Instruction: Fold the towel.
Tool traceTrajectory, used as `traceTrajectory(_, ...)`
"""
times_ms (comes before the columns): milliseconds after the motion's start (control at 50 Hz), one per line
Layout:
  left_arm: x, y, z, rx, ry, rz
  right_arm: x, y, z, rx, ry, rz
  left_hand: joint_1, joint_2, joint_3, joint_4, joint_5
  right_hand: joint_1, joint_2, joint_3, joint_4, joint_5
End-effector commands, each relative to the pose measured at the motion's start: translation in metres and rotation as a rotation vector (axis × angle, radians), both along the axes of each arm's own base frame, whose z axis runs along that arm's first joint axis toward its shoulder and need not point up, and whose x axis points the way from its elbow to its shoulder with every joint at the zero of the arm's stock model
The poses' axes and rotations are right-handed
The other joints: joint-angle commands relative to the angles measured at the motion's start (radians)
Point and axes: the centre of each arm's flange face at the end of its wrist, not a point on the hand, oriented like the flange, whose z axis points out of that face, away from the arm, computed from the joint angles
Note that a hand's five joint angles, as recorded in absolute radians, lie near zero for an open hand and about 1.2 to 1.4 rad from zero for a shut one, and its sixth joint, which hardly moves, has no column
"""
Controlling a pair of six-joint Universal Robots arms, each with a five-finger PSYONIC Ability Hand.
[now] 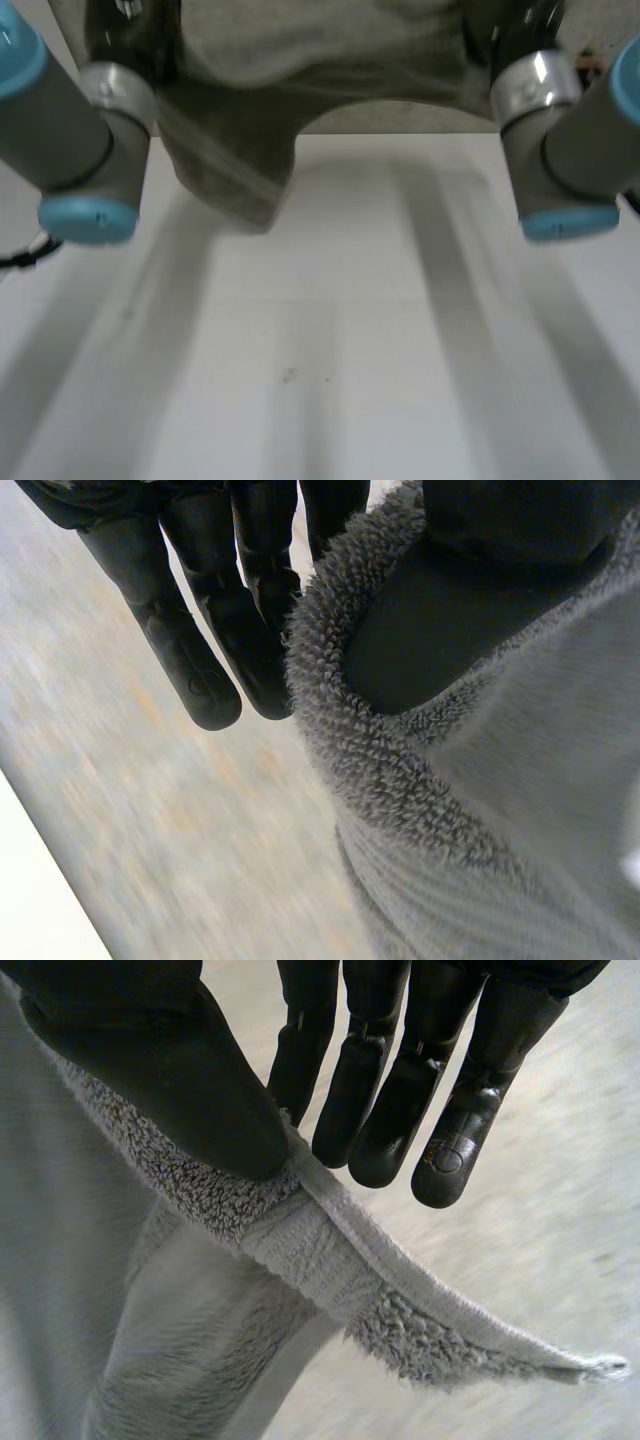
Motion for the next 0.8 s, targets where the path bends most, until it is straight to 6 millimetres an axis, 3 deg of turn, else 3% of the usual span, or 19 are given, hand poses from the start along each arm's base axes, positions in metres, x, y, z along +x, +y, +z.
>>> traceTrajectory(20,0.013,0.043,-0.101,0.278,-0.106,-0.011,-0.018,0.032,-0.103,0.351,0.178,-0.003,0.217,0.18,0.181,0.179,0.195,0.444,0.215,0.207,0.202,0.238)
traceTrajectory(40,0.017,0.054,-0.119,0.328,-0.129,-0.009,-0.018,0.032,-0.103,0.352,0.179,-0.003,0.205,0.169,0.17,0.168,0.184,0.444,0.215,0.207,0.202,0.238)
traceTrajectory(60,0.017,0.054,-0.119,0.328,-0.129,-0.009,-0.023,0.042,-0.122,0.438,0.219,-0.001,0.205,0.169,0.17,0.168,0.184,0.444,0.215,0.207,0.202,0.238)
traceTrajectory(80,0.02,0.066,-0.135,0.375,-0.152,-0.013,-0.028,0.053,-0.139,0.523,0.259,-0.002,0.194,0.157,0.158,0.156,0.172,0.444,0.215,0.207,0.202,0.238)
traceTrajectory(100,0.021,0.079,-0.148,0.419,-0.177,-0.02,-0.028,0.053,-0.14,0.524,0.259,-0.002,0.185,0.148,0.149,0.147,0.163,0.444,0.215,0.207,0.202,0.238)
traceTrajectory(160,0.022,0.092,-0.161,0.462,-0.206,-0.029,-0.039,0.077,-0.17,0.688,0.327,0.01,0.158,0.122,0.123,0.121,0.137,0.444,0.215,0.207,0.202,0.238)
traceTrajectory(200,0.025,0.113,-0.178,0.532,-0.251,-0.034,-0.043,0.088,-0.182,0.747,0.355,0.019,-0.093,-0.129,-0.128,-0.13,-0.114,0.444,0.215,0.207,0.202,0.238)
traceTrajectory(220,0.025,0.114,-0.178,0.532,-0.251,-0.034,-0.046,0.097,-0.191,0.788,0.374,0.031,-0.094,-0.131,-0.13,-0.132,-0.116,0.444,0.215,0.207,0.202,0.238)
traceTrajectory(260,0.031,0.131,-0.19,0.599,-0.298,-0.016,-0.048,0.105,-0.199,0.816,0.387,0.047,-0.398,-0.434,-0.434,-0.436,-0.419,0.444,0.215,0.207,0.202,0.238)
traceTrajectory(320,0.034,0.136,-0.189,0.622,-0.314,-0.007,-0.05,0.116,-0.208,0.849,0.4,0.076,-0.514,-0.55,-0.55,-0.552,-0.535,0.444,0.215,0.207,0.202,0.238)
traceTrajectory(380,0.039,0.143,-0.175,0.633,-0.318,-0.001,-0.053,0.114,-0.208,0.849,0.39,0.073,-0.681,-0.718,-0.717,-0.719,-0.703,0.444,0.215,0.207,0.202,0.238)
traceTrajectory(420,0.04,0.146,-0.154,0.598,-0.302,-0.008,-0.058,0.109,-0.204,0.841,0.373,0.057,-0.819,-0.855,-0.854,-0.856,-0.84,0.444,0.215,0.207,0.202,0.238)
traceTrajectory(500,0.038,0.145,-0.132,0.535,-0.273,-0.017,-0.066,0.1,-0.192,0.821,0.305,0.033,-0.846,-0.882,-0.881,-0.883,-0.867,0.444,0.215,0.207,0.202,0.238)
traceTrajectory(620,0.032,0.131,-0.104,0.46,-0.244,-0.031,-0.065,0.102,-0.194,0.833,0.271,0.062,-0.846,-0.882,-0.881,-0.883,-0.867,0.444,0.215,0.207,0.202,0.238)
traceTrajectory(700,0.025,0.126,-0.098,0.444,-0.27,-0.085,-0.064,0.103,-0.195,0.833,0.272,0.073,-0.846,-0.882,-0.881,-0.883,-0.867,0.444,0.215,0.207,0.202,0.238)
traceTrajectory(800,0.016,0.106,-0.124,0.48,-0.415,-0.201,-0.065,0.103,-0.196,0.823,0.267,0.075,-0.814,-0.85,-0.849,-0.851,-0.835,0.444,0.215,0.207,0.202,0.238)
